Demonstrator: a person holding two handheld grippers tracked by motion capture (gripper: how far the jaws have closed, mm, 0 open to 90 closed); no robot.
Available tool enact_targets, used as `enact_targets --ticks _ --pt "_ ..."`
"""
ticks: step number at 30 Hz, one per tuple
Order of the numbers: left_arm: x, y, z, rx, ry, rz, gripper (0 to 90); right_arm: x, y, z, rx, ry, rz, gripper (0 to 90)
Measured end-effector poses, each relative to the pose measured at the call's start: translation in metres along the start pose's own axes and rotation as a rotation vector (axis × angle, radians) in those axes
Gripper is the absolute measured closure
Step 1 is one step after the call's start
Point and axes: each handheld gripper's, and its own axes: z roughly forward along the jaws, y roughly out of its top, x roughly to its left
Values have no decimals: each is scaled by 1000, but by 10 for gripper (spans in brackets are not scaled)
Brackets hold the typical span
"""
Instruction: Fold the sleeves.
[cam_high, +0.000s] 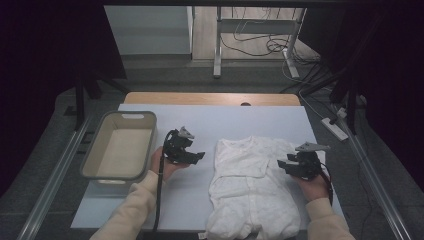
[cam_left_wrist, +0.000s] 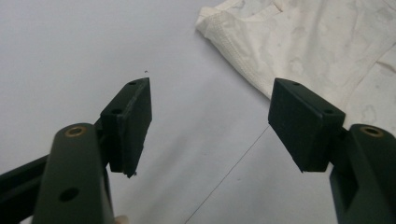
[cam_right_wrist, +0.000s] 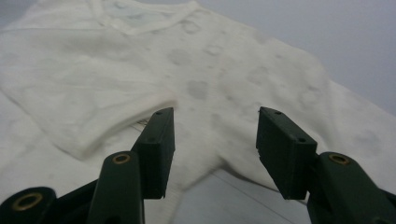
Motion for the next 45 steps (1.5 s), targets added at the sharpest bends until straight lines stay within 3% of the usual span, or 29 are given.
enact_targets --ticks 12,17,37,45 --pt "0 0 0 3 0 1 308 -34 -12 -8 25 -116 83 466" --pt "1 -1 2 7 0 0 307 -46 -17 -13 22 -143 116 465" --pt "0 0 2 9 2 3 301 -65 -22 -21 25 -204 174 461" --pt "1 0 2 11 1 3 301 -75 -25 -33 11 -256 212 463"
